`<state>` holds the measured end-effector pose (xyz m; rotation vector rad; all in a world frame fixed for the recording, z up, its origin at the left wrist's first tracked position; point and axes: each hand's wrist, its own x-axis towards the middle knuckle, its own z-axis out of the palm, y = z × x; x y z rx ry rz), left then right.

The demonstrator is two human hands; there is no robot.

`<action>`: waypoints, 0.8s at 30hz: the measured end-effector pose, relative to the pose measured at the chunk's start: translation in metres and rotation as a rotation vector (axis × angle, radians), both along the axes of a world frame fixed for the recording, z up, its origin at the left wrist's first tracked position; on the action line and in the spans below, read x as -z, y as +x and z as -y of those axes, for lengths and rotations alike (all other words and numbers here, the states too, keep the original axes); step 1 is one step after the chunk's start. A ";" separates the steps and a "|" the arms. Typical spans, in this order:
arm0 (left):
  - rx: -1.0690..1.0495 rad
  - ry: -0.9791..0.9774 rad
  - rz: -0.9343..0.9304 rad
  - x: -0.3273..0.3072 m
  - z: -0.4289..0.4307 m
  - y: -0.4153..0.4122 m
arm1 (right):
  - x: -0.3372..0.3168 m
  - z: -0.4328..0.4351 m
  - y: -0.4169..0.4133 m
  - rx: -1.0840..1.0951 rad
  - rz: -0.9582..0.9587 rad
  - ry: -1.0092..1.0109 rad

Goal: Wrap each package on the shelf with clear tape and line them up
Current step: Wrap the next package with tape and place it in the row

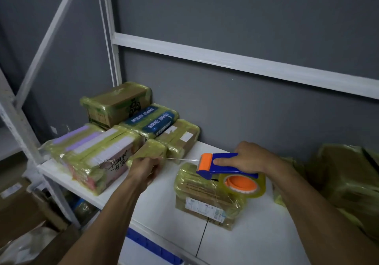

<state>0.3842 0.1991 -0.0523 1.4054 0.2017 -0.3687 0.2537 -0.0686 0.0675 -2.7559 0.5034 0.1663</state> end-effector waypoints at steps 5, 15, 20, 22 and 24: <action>-0.033 -0.082 -0.077 0.028 0.001 0.003 | 0.011 -0.004 0.017 0.003 -0.008 -0.053; -0.088 0.025 -0.019 0.064 0.013 0.004 | 0.029 -0.009 0.034 -0.001 -0.067 -0.126; -0.020 0.104 -0.027 0.076 0.025 -0.006 | 0.035 -0.008 0.038 0.015 -0.101 -0.132; 0.006 0.103 -0.036 0.078 0.030 -0.009 | 0.037 -0.008 0.039 0.020 -0.108 -0.133; 0.052 0.102 -0.077 0.079 0.034 -0.011 | 0.038 -0.007 0.040 0.027 -0.104 -0.129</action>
